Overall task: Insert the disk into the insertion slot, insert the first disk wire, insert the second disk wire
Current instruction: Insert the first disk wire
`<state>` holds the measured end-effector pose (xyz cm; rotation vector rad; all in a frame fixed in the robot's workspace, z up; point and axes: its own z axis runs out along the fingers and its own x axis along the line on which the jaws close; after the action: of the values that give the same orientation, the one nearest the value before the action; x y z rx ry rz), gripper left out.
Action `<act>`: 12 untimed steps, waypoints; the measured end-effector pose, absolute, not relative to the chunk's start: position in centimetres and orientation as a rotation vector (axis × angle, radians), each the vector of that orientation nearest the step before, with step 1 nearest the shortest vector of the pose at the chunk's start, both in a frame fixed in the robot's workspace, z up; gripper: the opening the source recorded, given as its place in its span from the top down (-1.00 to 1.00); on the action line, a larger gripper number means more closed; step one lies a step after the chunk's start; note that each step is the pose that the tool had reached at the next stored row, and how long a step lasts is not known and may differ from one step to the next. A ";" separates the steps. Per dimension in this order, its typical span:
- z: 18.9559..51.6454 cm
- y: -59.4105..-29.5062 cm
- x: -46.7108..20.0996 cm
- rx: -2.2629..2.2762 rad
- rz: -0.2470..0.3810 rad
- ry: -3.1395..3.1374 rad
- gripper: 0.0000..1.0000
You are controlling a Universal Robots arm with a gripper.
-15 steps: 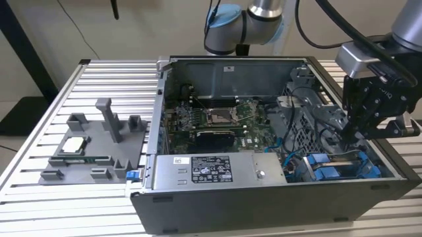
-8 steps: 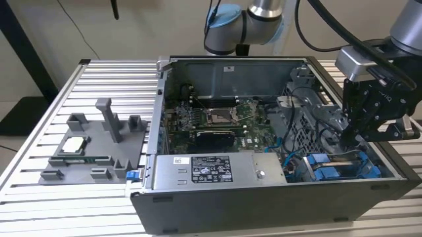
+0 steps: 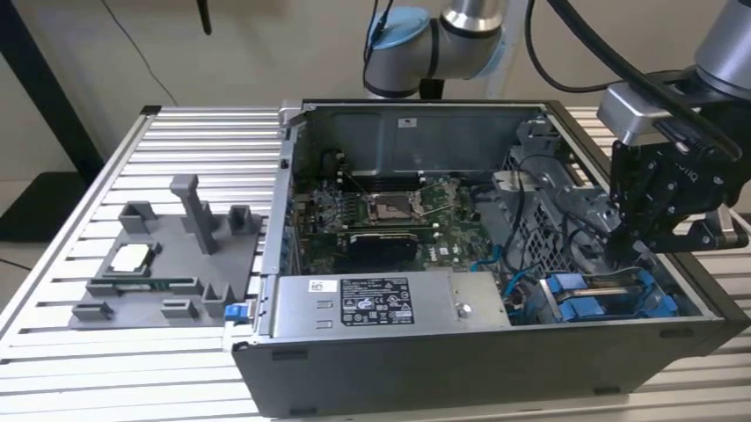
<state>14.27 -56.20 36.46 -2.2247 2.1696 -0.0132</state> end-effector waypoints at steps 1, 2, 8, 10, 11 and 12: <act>36.4 -56.2 14.3 -2.224 -0.013 2.170 0.62; 36.3 -56.2 14.3 -2.224 -0.013 2.170 0.62; 35.8 -56.2 14.5 -2.224 -0.013 2.170 0.62; 35.6 -56.2 14.6 -2.225 -0.013 2.170 0.62; 35.5 -56.3 14.7 -2.225 -0.013 2.170 0.62; 35.5 -56.3 14.7 -2.225 -0.013 2.170 0.62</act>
<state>14.74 -56.30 35.47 -2.2246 2.1699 -0.0134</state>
